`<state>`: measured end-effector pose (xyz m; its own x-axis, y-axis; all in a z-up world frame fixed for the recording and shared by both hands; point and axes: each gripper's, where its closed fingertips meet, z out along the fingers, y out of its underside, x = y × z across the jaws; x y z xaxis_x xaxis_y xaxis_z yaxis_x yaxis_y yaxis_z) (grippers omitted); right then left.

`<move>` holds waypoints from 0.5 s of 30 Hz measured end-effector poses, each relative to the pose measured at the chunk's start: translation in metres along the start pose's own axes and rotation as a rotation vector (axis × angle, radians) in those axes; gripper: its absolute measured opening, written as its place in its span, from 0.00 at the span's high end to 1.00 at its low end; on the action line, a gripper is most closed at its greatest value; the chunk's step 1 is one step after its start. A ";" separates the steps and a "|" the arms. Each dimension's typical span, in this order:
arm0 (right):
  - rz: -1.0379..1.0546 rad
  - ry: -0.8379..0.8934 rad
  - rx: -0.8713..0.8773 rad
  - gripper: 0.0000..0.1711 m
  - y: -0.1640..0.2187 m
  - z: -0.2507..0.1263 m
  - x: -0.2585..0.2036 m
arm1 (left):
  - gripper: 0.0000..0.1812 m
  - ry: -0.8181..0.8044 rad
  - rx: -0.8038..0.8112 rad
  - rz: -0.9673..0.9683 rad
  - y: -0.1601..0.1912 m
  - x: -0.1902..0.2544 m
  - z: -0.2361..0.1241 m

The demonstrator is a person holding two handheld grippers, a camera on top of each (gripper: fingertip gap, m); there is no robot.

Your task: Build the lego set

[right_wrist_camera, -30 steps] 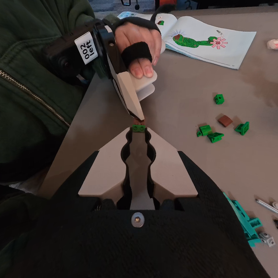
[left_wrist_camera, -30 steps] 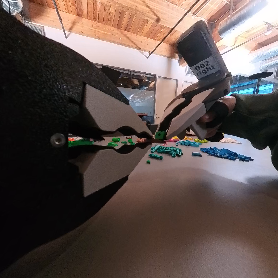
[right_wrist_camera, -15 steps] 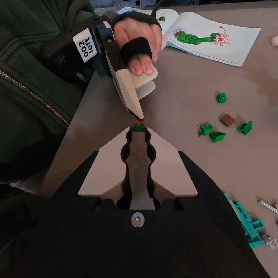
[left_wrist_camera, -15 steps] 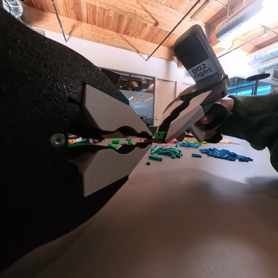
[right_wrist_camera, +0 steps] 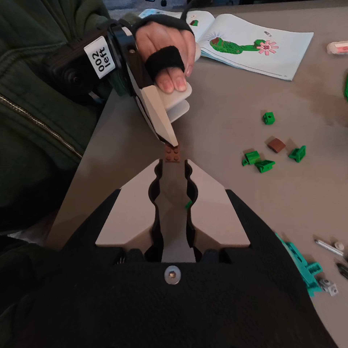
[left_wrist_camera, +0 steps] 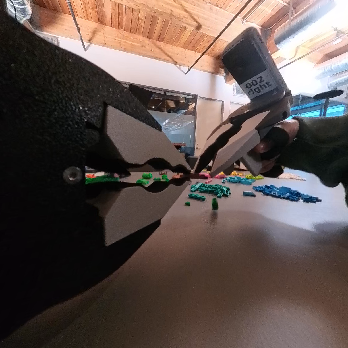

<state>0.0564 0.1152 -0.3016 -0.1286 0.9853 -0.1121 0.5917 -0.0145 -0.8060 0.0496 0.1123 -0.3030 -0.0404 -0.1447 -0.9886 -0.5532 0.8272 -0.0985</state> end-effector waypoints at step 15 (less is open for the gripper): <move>0.218 0.177 -0.300 0.87 0.072 -0.030 0.028 | 0.99 0.058 -0.072 -0.058 0.019 0.009 0.004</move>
<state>0.1198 0.1472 -0.3455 0.1485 0.9792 -0.1386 0.7989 -0.2014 -0.5667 0.0420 0.1292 -0.3142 -0.0534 -0.2245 -0.9730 -0.6144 0.7755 -0.1452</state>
